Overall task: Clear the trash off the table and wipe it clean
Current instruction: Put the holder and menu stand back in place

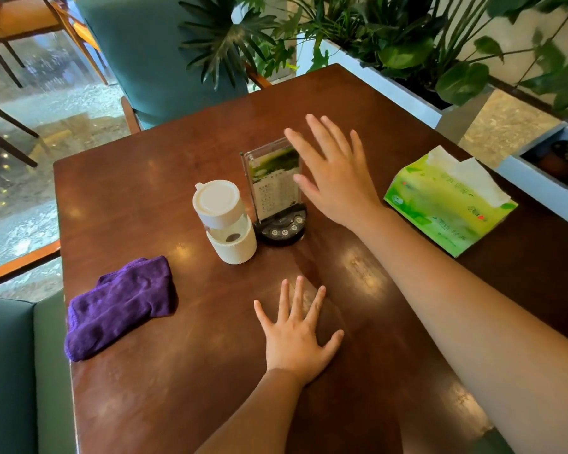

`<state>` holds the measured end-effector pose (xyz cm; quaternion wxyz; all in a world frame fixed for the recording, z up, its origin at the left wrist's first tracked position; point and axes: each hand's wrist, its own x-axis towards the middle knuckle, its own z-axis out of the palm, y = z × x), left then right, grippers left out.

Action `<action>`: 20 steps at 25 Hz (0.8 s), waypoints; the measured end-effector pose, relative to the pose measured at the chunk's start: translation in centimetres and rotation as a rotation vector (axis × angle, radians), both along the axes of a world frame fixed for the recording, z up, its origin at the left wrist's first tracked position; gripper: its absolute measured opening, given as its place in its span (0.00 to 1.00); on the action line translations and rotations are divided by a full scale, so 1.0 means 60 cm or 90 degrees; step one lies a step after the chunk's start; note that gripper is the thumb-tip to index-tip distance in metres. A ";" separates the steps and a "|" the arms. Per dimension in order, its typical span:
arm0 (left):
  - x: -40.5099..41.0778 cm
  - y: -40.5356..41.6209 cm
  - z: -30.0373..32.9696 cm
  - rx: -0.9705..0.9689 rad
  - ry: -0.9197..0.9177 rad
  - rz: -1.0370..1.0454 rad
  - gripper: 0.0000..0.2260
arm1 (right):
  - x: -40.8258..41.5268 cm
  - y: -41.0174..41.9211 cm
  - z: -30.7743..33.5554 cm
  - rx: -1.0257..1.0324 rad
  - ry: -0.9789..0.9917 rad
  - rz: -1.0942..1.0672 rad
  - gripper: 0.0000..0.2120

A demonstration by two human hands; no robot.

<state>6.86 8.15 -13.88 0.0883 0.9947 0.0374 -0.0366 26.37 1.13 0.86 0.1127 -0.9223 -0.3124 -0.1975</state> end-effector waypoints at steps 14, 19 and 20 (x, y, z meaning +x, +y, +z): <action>-0.001 -0.003 -0.004 0.006 -0.019 0.005 0.31 | 0.028 -0.255 -0.103 -0.159 0.249 -0.522 0.40; -0.002 -0.005 -0.003 0.011 -0.015 0.000 0.32 | 0.033 -0.256 -0.099 -0.107 0.130 -0.501 0.24; -0.002 -0.005 -0.003 0.011 -0.014 0.000 0.32 | 0.031 -0.257 -0.098 -0.108 0.117 -0.481 0.23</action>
